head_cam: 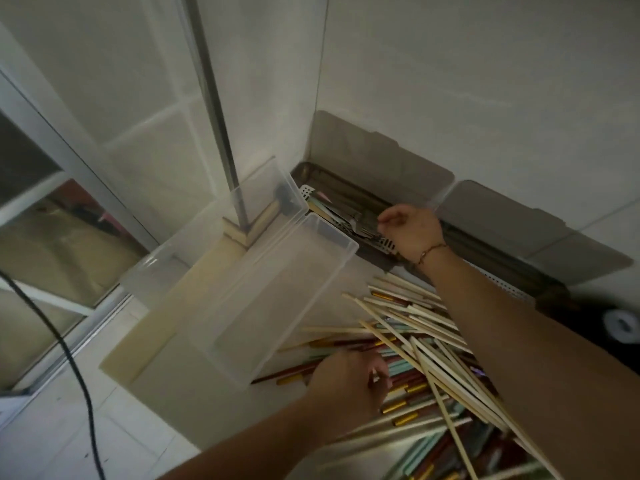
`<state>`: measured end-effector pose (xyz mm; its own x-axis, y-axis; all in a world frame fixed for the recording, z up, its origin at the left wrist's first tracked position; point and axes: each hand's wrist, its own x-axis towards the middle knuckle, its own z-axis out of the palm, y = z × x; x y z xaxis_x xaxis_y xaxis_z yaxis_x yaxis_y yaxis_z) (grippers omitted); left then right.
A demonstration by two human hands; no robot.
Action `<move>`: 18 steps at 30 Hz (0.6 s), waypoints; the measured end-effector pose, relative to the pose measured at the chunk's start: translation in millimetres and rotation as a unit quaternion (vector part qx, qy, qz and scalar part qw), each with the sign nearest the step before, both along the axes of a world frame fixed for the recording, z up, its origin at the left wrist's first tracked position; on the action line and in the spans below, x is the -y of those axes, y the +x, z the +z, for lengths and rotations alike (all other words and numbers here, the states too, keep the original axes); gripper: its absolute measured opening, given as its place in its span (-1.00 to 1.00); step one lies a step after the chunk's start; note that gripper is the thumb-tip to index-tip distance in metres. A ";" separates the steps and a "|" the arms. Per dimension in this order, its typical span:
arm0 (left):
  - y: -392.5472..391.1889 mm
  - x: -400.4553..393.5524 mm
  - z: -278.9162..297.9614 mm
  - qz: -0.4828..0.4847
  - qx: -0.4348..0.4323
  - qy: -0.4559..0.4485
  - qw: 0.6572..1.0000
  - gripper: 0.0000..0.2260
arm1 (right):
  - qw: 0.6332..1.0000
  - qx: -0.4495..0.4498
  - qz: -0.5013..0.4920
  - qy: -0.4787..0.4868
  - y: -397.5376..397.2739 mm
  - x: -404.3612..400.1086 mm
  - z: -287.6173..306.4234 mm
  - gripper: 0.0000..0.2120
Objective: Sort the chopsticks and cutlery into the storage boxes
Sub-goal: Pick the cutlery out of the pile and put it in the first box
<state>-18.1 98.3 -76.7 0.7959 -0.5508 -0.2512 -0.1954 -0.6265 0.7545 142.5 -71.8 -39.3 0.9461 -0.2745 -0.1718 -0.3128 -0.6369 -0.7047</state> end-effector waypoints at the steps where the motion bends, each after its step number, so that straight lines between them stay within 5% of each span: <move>1: -4.0 3.3 0.4 -0.039 0.016 0.043 0.998 -0.79 | 1.000 0.024 -0.001 0.008 -14.1 6.3 6.3 -0.81; 10: -45.6 33.2 2.1 -0.289 0.137 0.136 0.938 -0.76 | 0.991 -0.071 0.032 -0.111 -268.8 47.4 -20.5 -0.94; 18: -81.4 64.1 -0.2 -0.290 0.166 0.189 0.923 -0.68 | 0.954 -0.012 -0.027 -0.299 -367.5 29.8 -65.2 -0.66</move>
